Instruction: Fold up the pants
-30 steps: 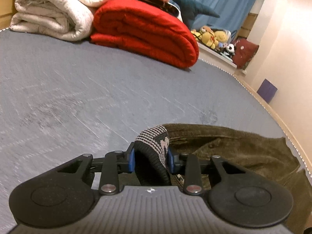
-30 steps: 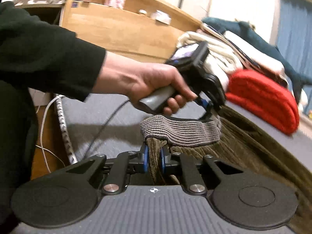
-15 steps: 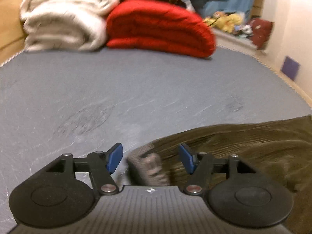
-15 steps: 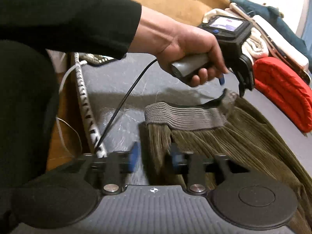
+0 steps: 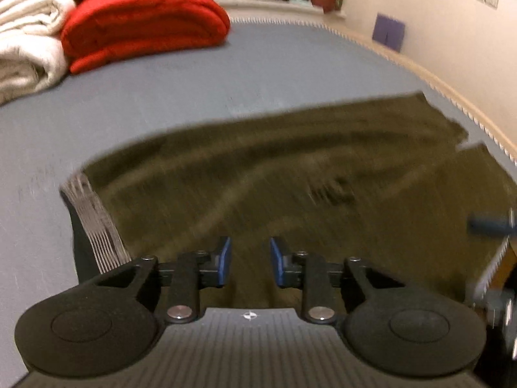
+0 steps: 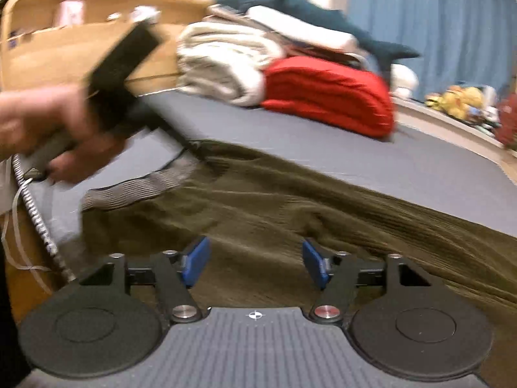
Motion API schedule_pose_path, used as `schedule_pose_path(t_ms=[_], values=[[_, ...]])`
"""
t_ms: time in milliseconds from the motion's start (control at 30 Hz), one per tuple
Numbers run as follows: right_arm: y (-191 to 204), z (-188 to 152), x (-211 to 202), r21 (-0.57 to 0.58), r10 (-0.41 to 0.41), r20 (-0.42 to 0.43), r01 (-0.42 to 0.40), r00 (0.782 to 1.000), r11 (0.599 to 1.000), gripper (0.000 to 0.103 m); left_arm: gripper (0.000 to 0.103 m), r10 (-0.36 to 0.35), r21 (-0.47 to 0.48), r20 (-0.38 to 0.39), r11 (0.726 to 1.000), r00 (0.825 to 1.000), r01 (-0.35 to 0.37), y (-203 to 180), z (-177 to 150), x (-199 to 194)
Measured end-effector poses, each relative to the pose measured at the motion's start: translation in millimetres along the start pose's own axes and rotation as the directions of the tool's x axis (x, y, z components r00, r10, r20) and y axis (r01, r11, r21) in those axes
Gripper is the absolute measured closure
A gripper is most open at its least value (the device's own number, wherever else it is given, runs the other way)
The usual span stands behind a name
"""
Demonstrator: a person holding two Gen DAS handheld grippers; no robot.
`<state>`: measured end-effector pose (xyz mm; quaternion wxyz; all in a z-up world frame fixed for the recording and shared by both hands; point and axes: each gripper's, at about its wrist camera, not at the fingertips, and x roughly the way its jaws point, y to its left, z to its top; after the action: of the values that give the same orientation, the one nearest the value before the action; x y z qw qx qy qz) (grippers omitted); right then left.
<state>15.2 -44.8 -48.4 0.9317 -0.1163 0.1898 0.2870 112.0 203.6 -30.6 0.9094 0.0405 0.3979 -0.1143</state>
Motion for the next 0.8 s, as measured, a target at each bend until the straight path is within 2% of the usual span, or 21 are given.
schedule_pose_path(t_ms=[67,133,200,233,300,367,400,500,533,567,633,700,800], values=[[-14.6,-8.1,-7.4,0.016,-0.039,-0.001,0.039,0.999,0.999,0.031,0.077,0.033,-0.02,-0.037,0.999,0.999,-0.033,-2.0,-23.9,-4.0],[-29.9,-20.8,-8.0,0.064,-0.059,-0.017,0.06,0.998,0.996,0.031,0.083,0.092,-0.075,-0.118,0.992,0.989,-0.101,7.9,-41.4,-1.1],[-42.9,-34.9,-1.2,0.135,-0.061,-0.062,0.069,0.996,0.988,0.031,0.084,0.156,-0.134,-0.238,0.972,0.959,-0.191,20.6,-56.8,6.5],[-48.7,-42.2,5.2,0.169,-0.053,-0.11,0.071,0.992,0.983,0.031,0.085,0.171,-0.133,-0.273,0.968,0.947,-0.213,24.1,-63.2,9.7],[-55.5,-56.9,21.7,0.189,-0.031,-0.246,0.079,0.969,0.979,0.031,0.084,0.182,-0.11,-0.273,0.97,0.945,-0.218,20.3,-67.0,7.9],[-58.8,-69.1,33.8,0.181,-0.053,-0.34,0.12,0.939,0.976,0.031,0.085,0.207,-0.108,-0.271,0.964,0.94,-0.244,15.9,-67.6,3.5],[-61.1,-69.5,33.7,0.197,-0.05,-0.338,0.122,0.94,0.973,0.031,0.085,0.214,-0.11,-0.26,0.962,0.942,-0.249,12.8,-67.3,-1.0],[-68.6,-61.2,23.7,0.271,-0.021,-0.265,0.095,0.964,0.958,0.03,0.084,0.173,-0.173,-0.187,0.963,0.967,-0.206,16.3,-62.5,-15.6],[-69.8,-58.5,24.6,0.277,-0.027,-0.256,0.1,0.966,0.956,0.03,0.084,0.17,-0.187,-0.185,0.961,0.968,-0.205,17.5,-62.5,-16.4],[-71.9,-57.7,26.7,0.274,-0.038,-0.261,0.112,0.965,0.955,0.03,0.084,0.167,-0.194,-0.211,0.959,0.963,-0.209,18.7,-62.6,-13.0],[-69.3,-62.9,37.3,0.246,-0.057,-0.314,0.139,0.948,0.959,0.03,0.084,0.158,-0.185,-0.283,0.959,0.946,-0.215,17.9,-66.5,2.7],[-66.2,-67.7,45.6,0.227,-0.067,-0.353,0.155,0.933,0.961,0.03,0.084,0.176,-0.162,-0.247,0.962,0.953,-0.22,12.7,-61.5,0.9],[-69.8,-62.2,41.7,0.243,-0.063,-0.319,0.146,0.946,0.959,0.03,0.081,0.144,-0.212,-0.137,0.962,0.98,-0.171,12.3,-48.7,-10.3]])
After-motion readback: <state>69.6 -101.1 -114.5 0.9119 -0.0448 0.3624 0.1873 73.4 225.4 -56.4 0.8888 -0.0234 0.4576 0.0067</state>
